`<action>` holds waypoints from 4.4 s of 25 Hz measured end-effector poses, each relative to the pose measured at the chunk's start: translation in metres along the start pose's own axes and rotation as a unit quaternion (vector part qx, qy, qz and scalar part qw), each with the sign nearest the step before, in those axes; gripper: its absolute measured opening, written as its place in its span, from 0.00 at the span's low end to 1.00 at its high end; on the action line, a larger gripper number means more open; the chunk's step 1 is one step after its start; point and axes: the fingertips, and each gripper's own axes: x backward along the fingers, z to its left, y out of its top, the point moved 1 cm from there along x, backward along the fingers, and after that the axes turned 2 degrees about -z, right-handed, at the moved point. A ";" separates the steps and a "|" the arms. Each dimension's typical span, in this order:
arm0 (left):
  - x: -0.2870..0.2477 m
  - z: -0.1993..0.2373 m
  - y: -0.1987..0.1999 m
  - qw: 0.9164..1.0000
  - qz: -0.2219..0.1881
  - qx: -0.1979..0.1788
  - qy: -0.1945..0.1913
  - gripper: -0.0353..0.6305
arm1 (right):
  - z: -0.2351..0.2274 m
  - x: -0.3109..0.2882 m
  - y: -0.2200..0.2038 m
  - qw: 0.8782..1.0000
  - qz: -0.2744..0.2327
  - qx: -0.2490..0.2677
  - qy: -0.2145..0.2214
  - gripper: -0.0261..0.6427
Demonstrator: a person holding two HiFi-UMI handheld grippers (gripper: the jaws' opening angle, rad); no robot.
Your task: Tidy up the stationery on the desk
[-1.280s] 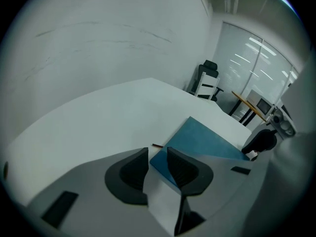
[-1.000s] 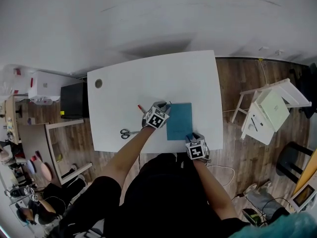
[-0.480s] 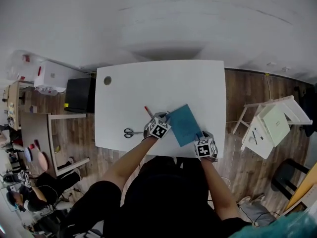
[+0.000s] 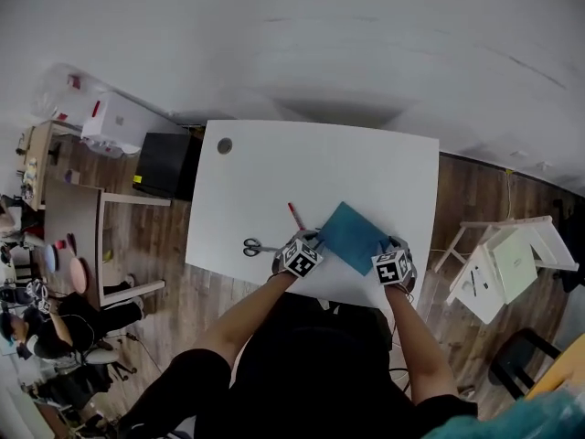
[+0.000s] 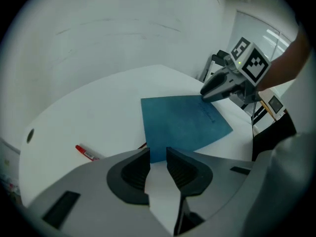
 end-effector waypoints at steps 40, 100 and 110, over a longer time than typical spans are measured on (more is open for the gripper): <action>-0.003 -0.015 -0.007 0.997 0.000 0.014 -0.071 0.22 | 0.025 0.014 -0.025 0.984 -0.009 -0.177 0.008 0.20; -0.002 0.005 -0.010 0.980 -0.021 0.094 -0.173 0.22 | 0.070 -0.009 0.018 0.954 -0.017 -0.300 -0.013 0.22; 0.008 0.019 -0.004 0.977 -0.042 0.110 -0.175 0.22 | 0.056 -0.014 0.051 0.964 -0.054 -0.260 -0.031 0.22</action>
